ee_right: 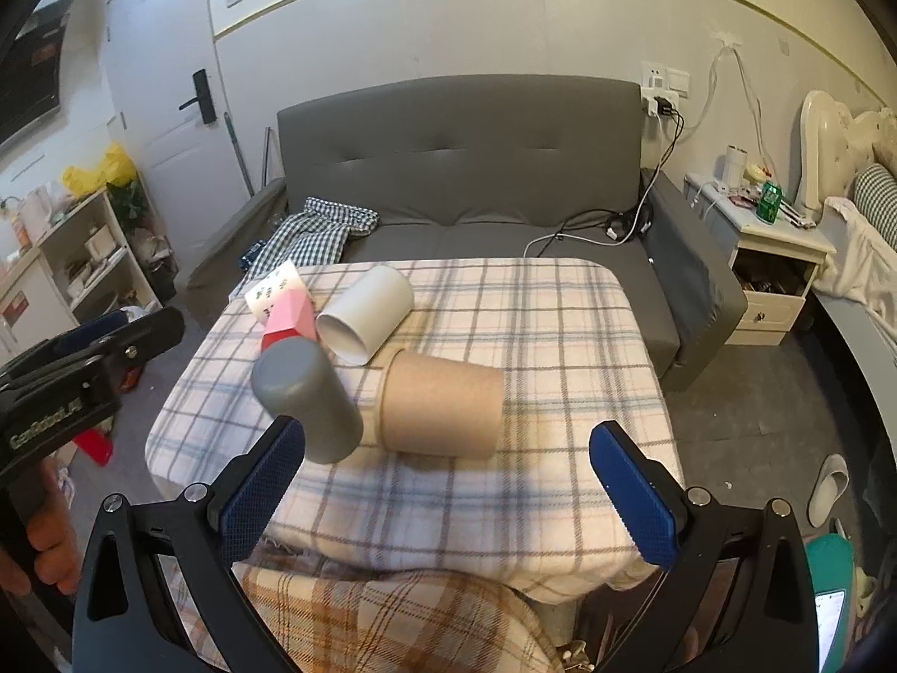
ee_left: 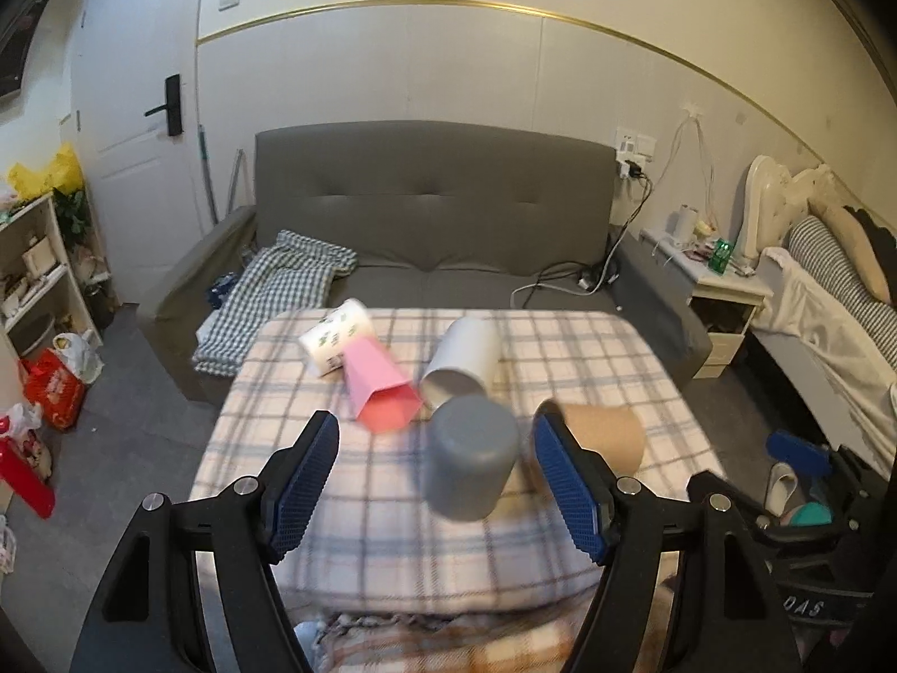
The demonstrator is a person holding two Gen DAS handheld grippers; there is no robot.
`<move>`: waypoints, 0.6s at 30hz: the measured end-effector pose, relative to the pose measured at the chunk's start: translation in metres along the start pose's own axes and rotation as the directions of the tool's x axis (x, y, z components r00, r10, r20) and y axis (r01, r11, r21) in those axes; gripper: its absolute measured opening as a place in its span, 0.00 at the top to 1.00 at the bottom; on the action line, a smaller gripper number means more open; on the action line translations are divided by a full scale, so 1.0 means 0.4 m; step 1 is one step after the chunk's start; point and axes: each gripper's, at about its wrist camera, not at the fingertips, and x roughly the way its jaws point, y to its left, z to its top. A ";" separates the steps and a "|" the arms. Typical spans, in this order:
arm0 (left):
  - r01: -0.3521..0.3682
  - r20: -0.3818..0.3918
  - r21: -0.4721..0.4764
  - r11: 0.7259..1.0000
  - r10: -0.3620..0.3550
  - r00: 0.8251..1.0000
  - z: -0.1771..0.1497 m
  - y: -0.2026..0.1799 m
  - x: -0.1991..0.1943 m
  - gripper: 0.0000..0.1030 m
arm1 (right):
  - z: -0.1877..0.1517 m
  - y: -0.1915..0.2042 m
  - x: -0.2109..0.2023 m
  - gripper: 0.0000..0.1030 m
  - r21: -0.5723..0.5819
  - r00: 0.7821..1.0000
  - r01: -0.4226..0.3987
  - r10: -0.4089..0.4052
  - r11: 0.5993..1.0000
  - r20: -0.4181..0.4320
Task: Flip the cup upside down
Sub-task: 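Set the dark grey cup rim-down on the table and open the left gripper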
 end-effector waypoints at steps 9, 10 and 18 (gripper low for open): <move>-0.049 0.090 -0.021 0.999 0.051 0.995 -0.084 0.053 -0.054 0.11 | -0.058 0.049 -0.027 0.01 -0.031 0.998 0.018 -0.016 0.999 0.063; -0.063 0.095 -0.018 0.998 0.065 0.993 -0.089 0.054 -0.051 0.11 | -0.061 0.049 -0.027 0.00 -0.026 0.998 0.019 -0.017 0.999 0.065; -0.136 0.119 -0.019 0.990 0.138 0.983 -0.139 0.067 -0.037 0.04 | -0.071 0.050 -0.017 0.00 -0.034 0.997 0.025 -0.023 0.999 0.068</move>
